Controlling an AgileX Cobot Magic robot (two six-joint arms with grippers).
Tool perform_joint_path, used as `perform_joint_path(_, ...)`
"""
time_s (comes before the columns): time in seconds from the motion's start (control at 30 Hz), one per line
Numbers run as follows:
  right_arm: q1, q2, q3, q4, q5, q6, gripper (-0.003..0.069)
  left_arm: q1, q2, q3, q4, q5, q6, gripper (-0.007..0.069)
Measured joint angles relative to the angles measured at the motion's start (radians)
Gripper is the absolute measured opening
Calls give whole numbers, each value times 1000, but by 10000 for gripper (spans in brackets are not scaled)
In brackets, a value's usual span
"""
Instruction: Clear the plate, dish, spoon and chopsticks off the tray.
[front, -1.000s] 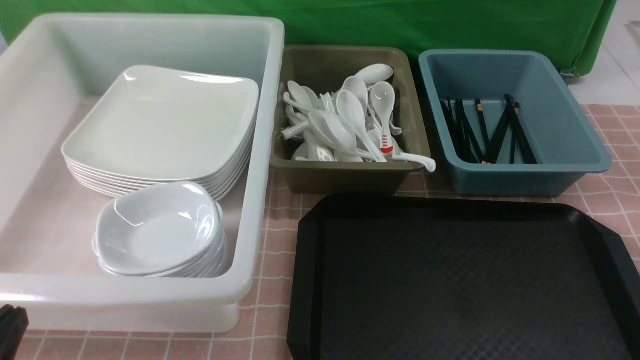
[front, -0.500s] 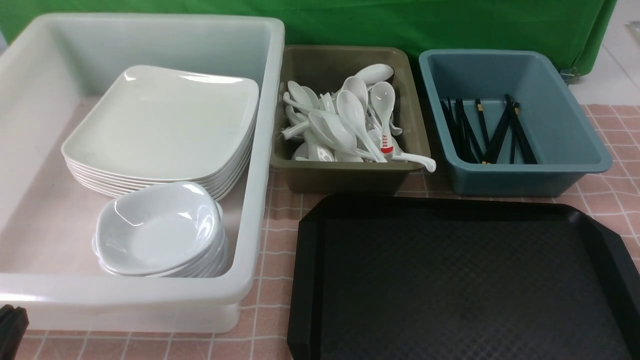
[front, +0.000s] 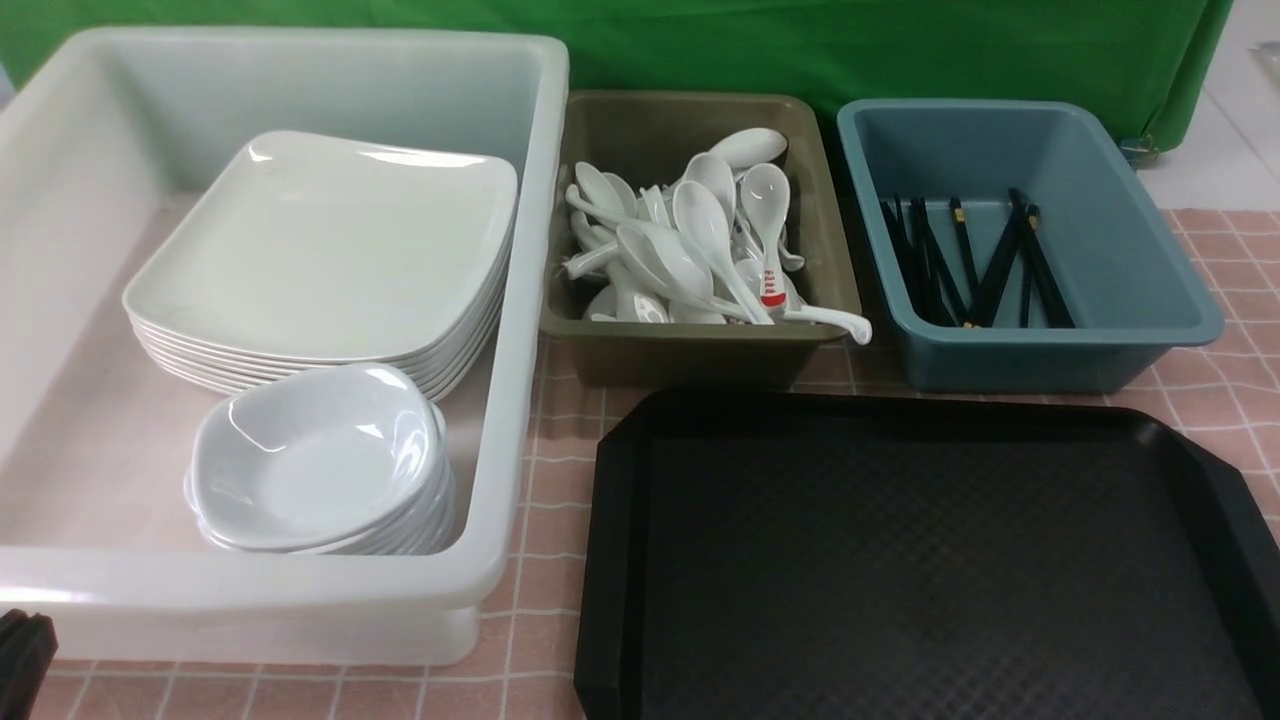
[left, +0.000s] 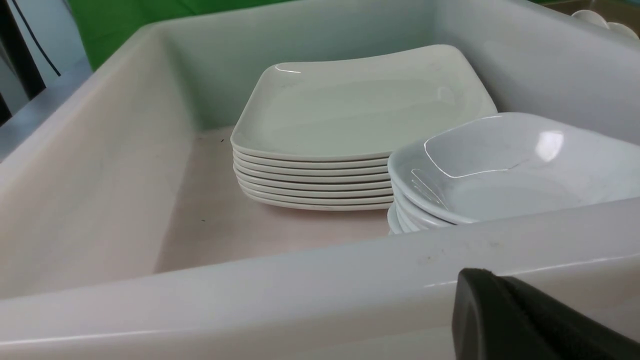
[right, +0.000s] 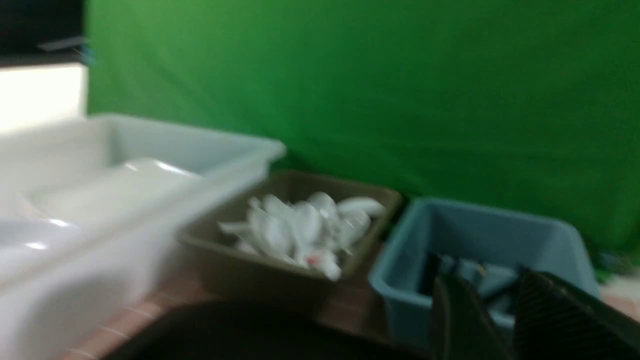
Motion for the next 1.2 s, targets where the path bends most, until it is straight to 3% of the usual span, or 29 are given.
perform_joint_path(0.2, -276, -79, 272, 0, 8, 4, 240, 0, 0, 0, 0, 0, 0, 5)
perform_joint_path(0.3, -315, -111, 316, -1, 45, 7, 240, 0, 0, 1, 0, 2, 0, 5)
perform_joint_path(1.2, -323, -111, 314, -1, 57, 22, 241, 0, -1, 1, 19, 6, 0, 5)
